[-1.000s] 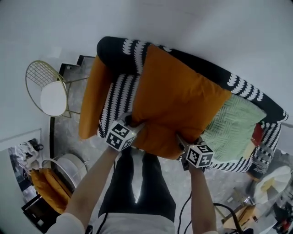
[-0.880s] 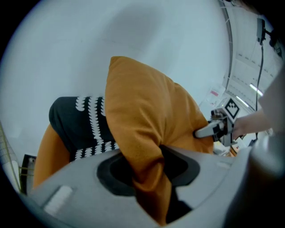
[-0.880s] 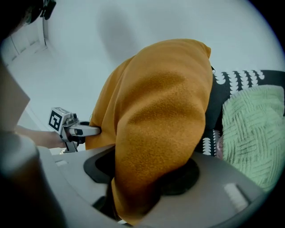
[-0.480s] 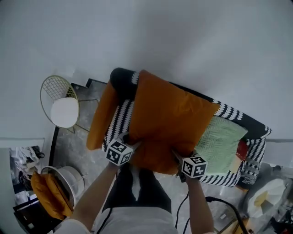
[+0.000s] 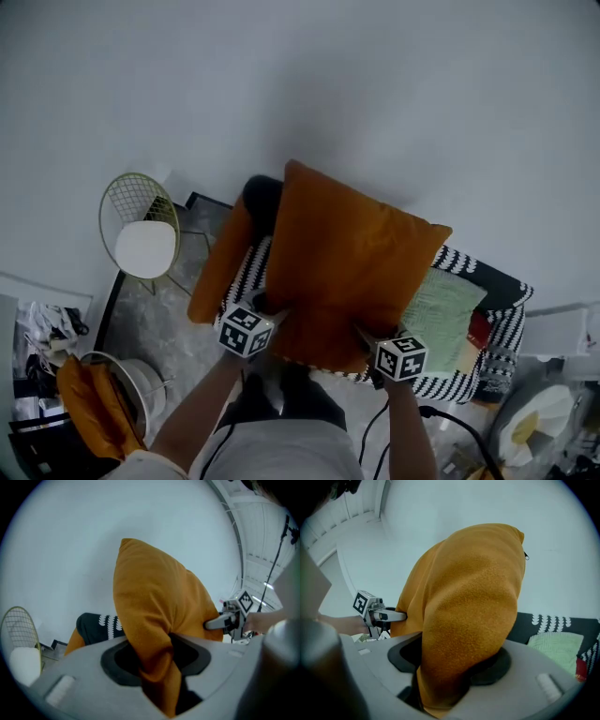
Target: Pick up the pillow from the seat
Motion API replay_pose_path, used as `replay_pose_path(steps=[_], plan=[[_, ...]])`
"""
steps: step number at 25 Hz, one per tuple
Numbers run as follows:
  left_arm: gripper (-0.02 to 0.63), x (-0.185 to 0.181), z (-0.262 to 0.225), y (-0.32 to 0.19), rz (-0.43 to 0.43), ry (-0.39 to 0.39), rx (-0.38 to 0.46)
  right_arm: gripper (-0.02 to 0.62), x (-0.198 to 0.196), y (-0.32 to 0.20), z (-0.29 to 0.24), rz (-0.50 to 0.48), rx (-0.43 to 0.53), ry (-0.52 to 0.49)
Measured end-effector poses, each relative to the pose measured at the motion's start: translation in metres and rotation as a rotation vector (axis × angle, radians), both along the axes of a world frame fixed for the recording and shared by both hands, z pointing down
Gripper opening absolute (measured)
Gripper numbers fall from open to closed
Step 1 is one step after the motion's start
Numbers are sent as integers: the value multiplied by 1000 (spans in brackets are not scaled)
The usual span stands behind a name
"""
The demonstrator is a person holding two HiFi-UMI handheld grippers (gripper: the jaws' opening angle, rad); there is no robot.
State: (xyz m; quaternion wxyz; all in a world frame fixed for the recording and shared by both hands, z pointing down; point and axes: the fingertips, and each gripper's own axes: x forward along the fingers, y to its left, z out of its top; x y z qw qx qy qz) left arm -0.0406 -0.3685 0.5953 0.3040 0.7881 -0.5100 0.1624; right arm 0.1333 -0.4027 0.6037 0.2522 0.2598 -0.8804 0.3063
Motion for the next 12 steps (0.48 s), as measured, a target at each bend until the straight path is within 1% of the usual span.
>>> replay_pose_path(steps=[5,12], plan=[[179,-11,-43,46,7,-1,45,275,-10,47,-45,14,57,-3],[179,-38,-87,120,34,-2,78,276,-37,125,-89,39,92,-12]])
